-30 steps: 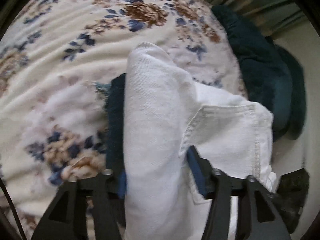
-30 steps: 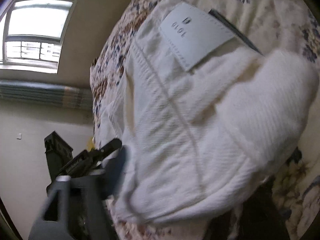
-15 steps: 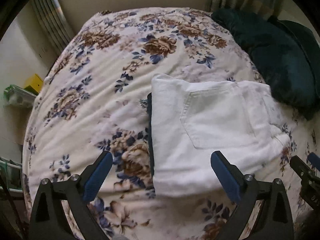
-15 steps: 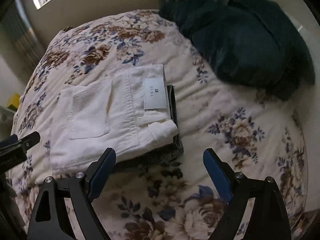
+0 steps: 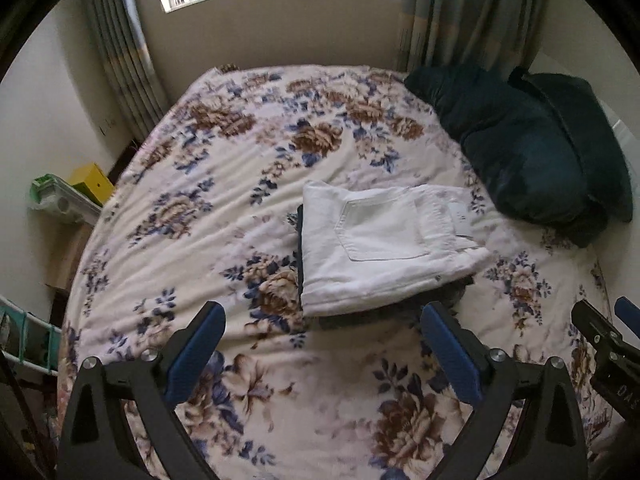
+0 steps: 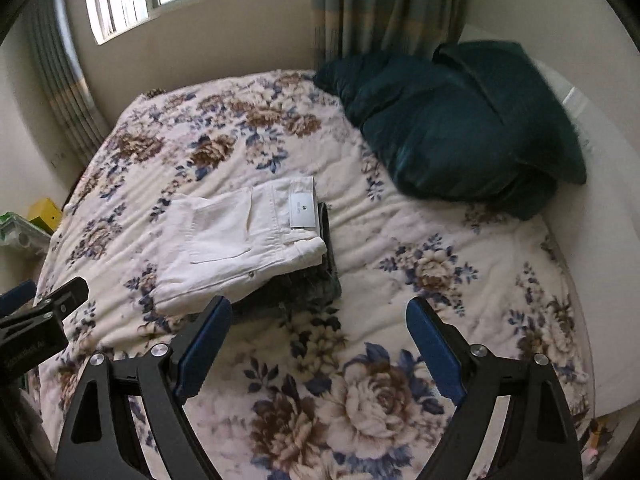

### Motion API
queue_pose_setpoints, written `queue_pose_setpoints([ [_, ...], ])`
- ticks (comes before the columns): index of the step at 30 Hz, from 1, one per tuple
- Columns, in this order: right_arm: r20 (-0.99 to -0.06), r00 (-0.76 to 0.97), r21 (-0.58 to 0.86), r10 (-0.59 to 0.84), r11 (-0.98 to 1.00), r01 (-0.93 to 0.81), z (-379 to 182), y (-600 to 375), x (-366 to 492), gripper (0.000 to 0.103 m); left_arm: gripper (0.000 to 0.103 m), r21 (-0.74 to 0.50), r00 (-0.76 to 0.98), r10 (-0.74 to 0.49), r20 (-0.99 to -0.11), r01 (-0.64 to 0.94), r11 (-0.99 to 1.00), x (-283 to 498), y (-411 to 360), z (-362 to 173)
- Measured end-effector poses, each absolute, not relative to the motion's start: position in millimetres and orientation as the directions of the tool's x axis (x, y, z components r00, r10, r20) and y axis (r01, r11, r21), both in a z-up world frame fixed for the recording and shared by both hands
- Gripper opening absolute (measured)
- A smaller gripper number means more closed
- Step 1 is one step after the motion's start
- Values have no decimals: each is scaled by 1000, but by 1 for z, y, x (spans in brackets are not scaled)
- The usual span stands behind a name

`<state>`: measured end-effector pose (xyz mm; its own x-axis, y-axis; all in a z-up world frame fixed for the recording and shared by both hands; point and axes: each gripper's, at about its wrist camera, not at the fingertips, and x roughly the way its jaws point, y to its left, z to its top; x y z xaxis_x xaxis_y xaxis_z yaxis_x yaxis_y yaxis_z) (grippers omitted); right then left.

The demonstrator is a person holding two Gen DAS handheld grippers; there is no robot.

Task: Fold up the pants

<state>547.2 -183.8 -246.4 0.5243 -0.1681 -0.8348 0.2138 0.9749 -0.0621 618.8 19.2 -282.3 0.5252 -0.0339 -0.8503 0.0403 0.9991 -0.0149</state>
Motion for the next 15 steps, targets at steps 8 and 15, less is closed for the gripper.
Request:
queue_pose_setpoints([
  [8,-776,615,-38,-143,983,180,-154,-182,430,91,100,14,627,16,-779,-8,1000,504,19,-199],
  [15,-761,636,-24,-124,986,163,-85,-185,312,91,100,20,689,53,-723,-56,998,394,18,-132],
])
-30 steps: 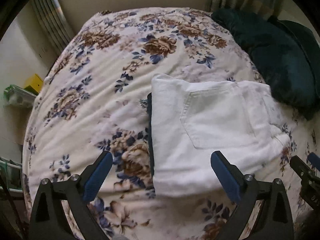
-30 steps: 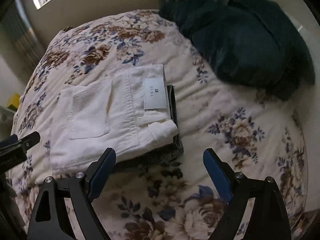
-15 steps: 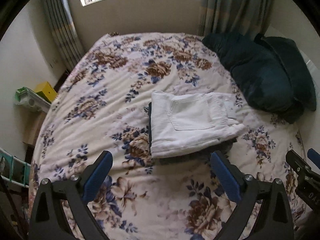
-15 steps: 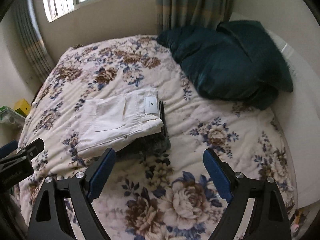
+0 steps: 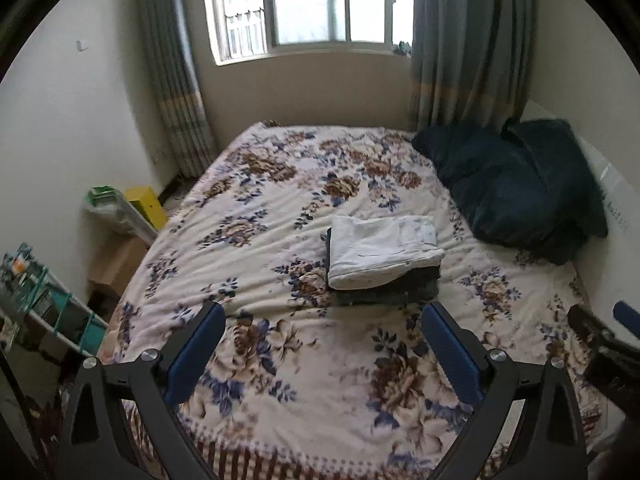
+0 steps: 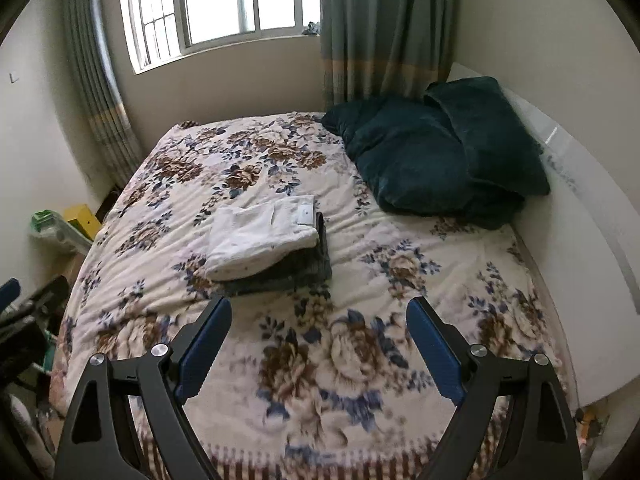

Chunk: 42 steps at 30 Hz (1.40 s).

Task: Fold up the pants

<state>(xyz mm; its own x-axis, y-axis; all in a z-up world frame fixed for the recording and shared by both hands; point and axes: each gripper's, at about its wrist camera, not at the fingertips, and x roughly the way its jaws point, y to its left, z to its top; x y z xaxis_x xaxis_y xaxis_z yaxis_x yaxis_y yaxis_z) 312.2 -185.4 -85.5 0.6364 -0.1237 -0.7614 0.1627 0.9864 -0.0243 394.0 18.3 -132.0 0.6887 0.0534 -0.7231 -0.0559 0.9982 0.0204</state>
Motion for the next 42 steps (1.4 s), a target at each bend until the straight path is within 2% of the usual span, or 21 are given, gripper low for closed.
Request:
queue_pose_setpoints([
  [4,-743,659,-38,-120,990,138,-45,-183,241,91,100,3,713,46,-699,-61,998,337,17,-97],
  [13,-674,731,-44,-107,993,105,46,-168,124,91,100,-7,730,23,-683,-38,999,262,25,-51],
  [22,-650,756,-30,-75,997,72,99,-140,68,91,100,9,732,20,-681,-19,1000,219,38,-25],
  [31,-642,765,-15,-43,999,43,112,-135,61,91,100,-5,755,16,-656,-26,1000,207,34,-17],
  [34,-633,773,-12,-48,999,52,110,-143,77,95,101,1,770,27,-638,-34,999,212,32,-15],
  [42,-628,775,-8,-72,996,86,99,-160,131,96,103,11,778,48,-626,-53,999,259,23,-24],
])
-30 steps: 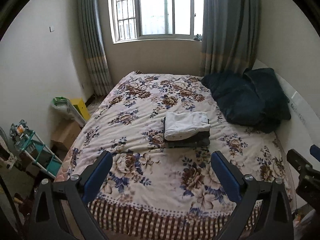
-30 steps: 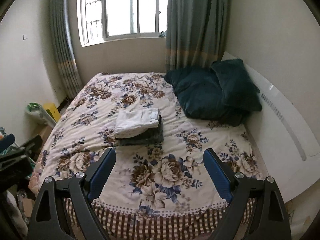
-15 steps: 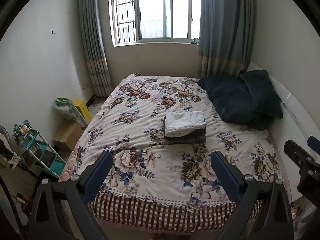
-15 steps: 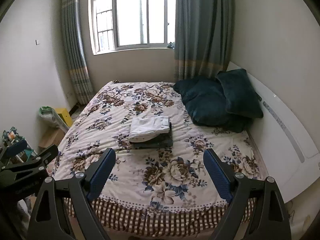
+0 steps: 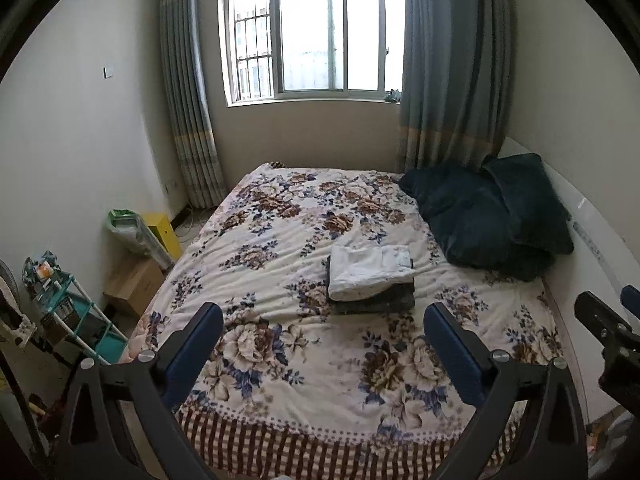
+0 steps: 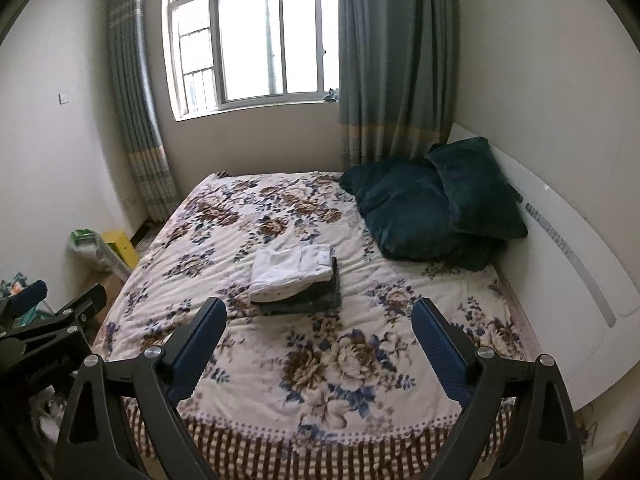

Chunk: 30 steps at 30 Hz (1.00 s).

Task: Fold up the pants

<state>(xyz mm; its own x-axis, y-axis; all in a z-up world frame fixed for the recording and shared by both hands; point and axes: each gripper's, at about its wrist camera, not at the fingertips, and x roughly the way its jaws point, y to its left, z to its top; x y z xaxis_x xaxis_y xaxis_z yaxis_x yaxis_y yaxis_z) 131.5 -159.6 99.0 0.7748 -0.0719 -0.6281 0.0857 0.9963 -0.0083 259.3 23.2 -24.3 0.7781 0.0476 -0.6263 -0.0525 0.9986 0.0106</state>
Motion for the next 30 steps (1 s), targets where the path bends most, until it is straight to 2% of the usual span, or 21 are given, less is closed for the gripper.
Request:
queue_pose_setpoints([
  [13,-680,722,-50,-132,990,133,39,-184,236,96,103,61,717,84,-692,-58,996,339,-1,-71],
  [30,-676,721,-62,-153,987,151,14,-189,270,98,103,57,744,87,-663,-65,996,357,-8,-72],
])
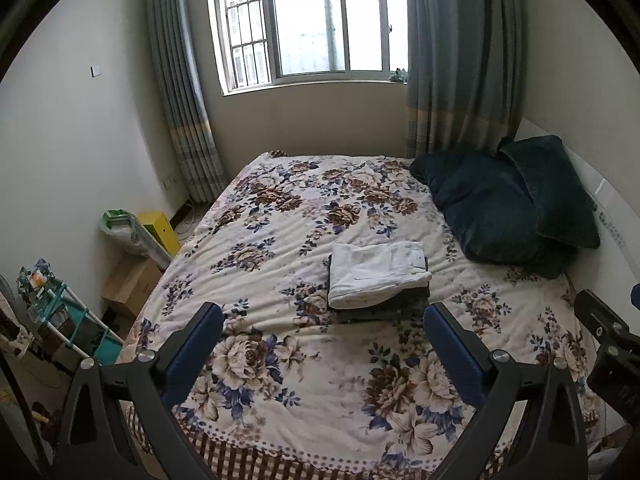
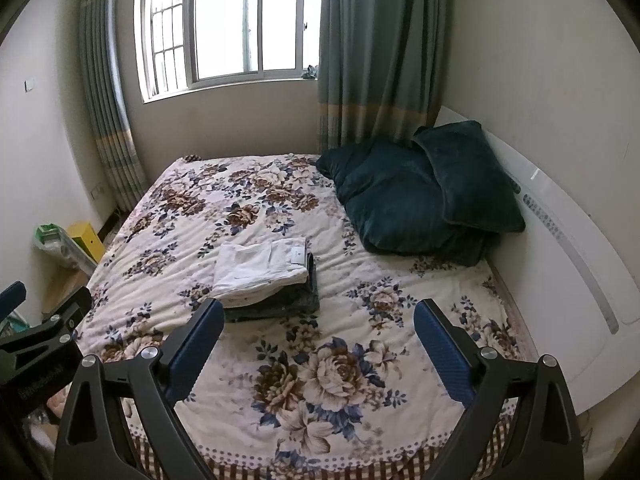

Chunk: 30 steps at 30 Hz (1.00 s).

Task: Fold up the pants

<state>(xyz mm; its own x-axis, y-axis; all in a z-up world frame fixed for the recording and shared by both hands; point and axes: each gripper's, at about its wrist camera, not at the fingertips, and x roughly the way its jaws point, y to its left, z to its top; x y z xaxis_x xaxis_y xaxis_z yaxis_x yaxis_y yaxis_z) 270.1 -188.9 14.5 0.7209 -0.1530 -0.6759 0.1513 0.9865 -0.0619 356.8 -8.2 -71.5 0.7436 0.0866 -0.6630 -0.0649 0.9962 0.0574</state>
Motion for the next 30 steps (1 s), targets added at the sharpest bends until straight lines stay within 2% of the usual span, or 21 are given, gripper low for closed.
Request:
queue_pose_setpoints([
  [30,-676,717,-74,-167,984,159,2,-188,255,99,103,56,740,81,-668,-59,997,354,-3,-70],
])
